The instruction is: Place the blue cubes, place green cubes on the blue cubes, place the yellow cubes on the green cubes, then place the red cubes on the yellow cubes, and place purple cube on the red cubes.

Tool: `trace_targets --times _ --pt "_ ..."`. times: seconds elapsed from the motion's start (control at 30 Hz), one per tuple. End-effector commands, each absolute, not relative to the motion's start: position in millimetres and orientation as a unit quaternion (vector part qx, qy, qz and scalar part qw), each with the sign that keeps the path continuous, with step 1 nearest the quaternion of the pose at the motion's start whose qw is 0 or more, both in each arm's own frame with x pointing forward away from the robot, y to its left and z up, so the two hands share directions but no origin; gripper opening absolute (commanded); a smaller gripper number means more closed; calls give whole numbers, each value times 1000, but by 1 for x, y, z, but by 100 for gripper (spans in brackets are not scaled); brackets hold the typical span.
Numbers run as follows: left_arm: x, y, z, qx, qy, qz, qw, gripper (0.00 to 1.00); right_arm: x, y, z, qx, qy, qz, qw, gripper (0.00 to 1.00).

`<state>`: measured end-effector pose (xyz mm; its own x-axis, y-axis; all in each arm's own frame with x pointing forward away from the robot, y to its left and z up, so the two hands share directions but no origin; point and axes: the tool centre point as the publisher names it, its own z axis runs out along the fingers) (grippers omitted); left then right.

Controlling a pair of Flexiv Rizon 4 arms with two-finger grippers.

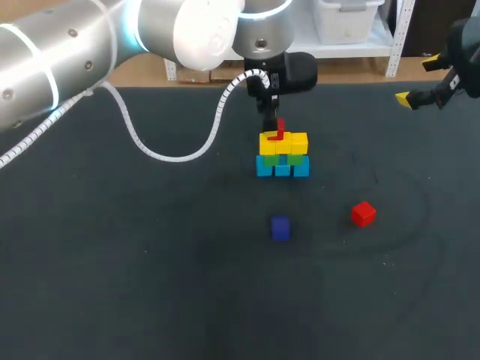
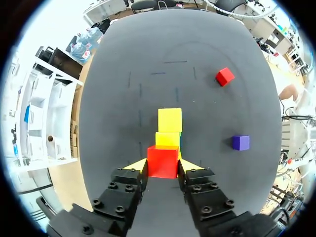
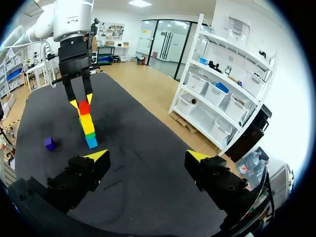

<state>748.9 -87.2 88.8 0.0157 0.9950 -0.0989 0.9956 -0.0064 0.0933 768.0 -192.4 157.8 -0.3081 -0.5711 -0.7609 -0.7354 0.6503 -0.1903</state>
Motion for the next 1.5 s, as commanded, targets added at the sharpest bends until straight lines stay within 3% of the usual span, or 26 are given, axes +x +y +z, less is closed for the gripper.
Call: trace_targets --times 0.03,0.2,0.23,0.3,0.5,0.83,1.5 --pt "751 -88 89 709 702 -3 65 40 767 -192 158 -406 803 96 425 100" --pt "750 -89 88 710 701 -5 65 49 767 -192 158 -406 803 96 425 100" --pt "750 -89 88 710 701 -4 65 61 767 -192 158 -406 803 96 425 100" --pt "750 -89 88 709 702 -4 65 99 767 -192 158 -406 803 96 425 100" --pt "749 -88 95 700 711 -15 69 100 767 -192 158 -406 803 96 425 100" --pt "743 -64 148 660 734 -52 152 100 767 -192 158 -406 803 96 425 100" --pt "752 107 237 366 827 1 426 100 767 -192 158 -406 803 96 425 100"
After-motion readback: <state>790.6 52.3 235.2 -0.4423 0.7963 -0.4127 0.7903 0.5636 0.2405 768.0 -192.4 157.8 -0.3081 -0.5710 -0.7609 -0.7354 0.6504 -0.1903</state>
